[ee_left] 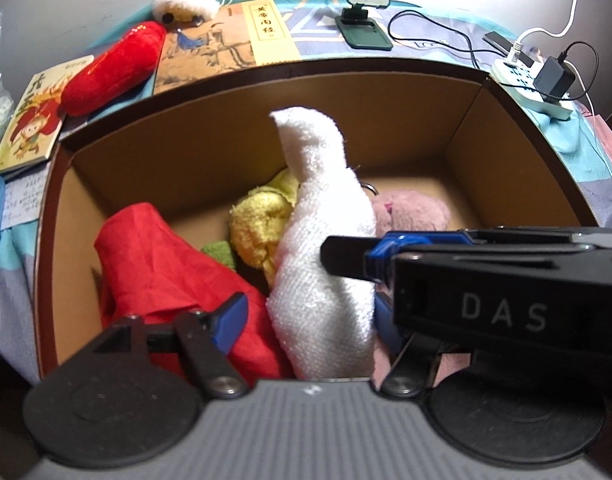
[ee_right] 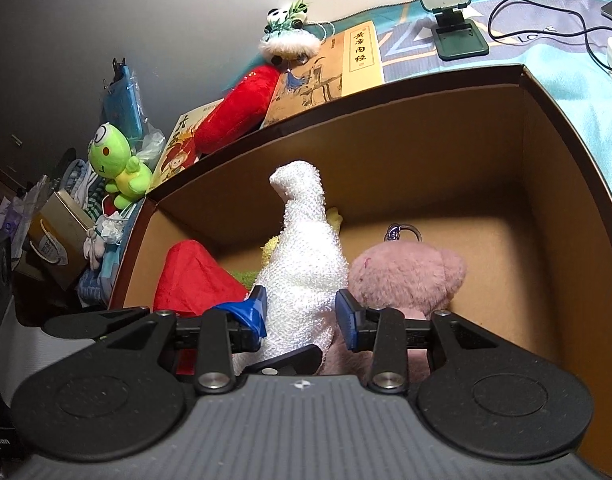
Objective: Organize soft objects
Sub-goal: 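Open the right gripper to drop the white toy, then withdraw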
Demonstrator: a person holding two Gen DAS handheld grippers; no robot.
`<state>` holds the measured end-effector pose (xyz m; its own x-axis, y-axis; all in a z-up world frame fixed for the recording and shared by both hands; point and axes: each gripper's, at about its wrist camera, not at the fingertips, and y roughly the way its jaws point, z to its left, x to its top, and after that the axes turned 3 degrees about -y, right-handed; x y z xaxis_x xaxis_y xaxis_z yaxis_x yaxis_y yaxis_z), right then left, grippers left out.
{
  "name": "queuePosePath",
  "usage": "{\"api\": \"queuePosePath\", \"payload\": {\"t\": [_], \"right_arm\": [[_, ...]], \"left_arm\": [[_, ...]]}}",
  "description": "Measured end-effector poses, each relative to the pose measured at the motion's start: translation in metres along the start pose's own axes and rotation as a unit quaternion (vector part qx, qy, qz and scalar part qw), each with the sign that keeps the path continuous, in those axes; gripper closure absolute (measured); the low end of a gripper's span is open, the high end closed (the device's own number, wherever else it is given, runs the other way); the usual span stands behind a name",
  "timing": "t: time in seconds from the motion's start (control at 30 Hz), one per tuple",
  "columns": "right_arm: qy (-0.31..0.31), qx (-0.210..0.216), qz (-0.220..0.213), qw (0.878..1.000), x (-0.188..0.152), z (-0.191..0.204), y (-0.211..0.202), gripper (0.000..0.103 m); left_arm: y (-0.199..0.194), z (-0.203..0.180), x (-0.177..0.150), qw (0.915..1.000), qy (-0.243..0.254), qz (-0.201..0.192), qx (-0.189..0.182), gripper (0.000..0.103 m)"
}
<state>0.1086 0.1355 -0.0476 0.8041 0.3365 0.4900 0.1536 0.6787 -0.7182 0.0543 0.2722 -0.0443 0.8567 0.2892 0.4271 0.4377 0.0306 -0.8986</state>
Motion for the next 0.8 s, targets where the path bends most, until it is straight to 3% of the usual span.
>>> {"api": "queuePosePath", "payload": {"t": [0.37,0.8], "right_arm": [[-0.016,0.0,-0.03,0.999,-0.006,0.014,-0.032,0.082],[-0.048,0.008,-0.067,0.997,-0.036,0.035,-0.088,0.082]], "left_arm": [[-0.037,-0.004,-0.016,0.9989,0.005,-0.031,0.034,0.035],[-0.1,-0.022,-0.051,0.9946,0.001,-0.085,0.059,0.035]]}}
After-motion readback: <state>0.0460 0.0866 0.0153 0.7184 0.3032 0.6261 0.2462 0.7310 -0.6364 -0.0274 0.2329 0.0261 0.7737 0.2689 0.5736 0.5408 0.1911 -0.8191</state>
